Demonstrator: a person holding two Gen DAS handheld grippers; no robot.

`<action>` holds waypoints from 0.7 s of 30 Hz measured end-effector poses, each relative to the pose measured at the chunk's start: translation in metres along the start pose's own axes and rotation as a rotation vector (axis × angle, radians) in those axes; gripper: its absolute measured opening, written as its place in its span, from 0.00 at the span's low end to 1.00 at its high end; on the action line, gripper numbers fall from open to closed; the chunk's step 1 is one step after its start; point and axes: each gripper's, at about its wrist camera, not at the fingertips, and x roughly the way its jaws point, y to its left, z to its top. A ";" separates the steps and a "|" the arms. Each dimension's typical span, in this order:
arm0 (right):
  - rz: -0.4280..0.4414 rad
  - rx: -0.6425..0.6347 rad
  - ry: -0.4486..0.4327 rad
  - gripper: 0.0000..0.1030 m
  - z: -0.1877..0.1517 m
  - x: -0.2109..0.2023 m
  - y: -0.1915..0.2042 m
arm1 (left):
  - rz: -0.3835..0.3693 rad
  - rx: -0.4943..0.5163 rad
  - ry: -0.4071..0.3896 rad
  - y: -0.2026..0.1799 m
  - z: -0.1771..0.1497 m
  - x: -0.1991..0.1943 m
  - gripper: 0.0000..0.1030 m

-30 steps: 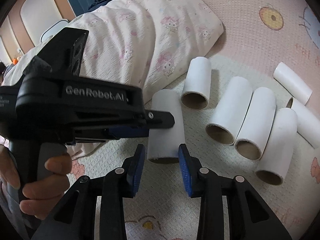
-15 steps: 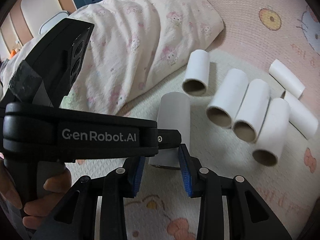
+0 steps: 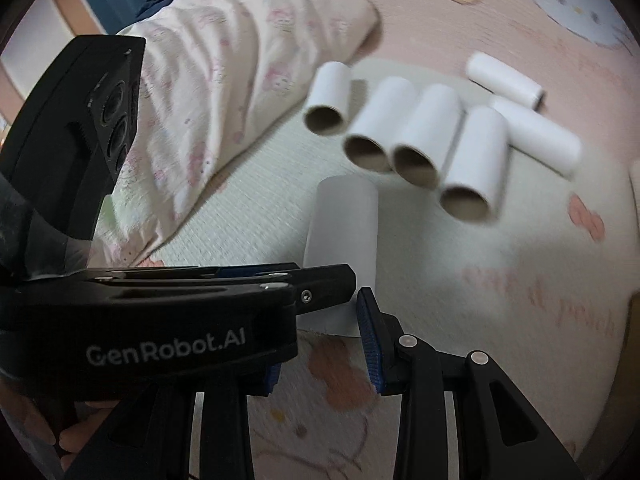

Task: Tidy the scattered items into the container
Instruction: 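Lift the held tube with the right gripper and carry it toward the box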

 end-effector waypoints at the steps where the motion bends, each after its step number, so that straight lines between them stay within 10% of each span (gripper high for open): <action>1: -0.009 0.011 0.000 0.30 -0.002 -0.002 -0.003 | -0.005 0.010 0.008 -0.004 -0.001 0.002 0.40; 21: -0.146 0.246 -0.025 0.30 -0.042 -0.042 -0.079 | -0.079 0.230 0.081 -0.083 -0.014 0.043 0.40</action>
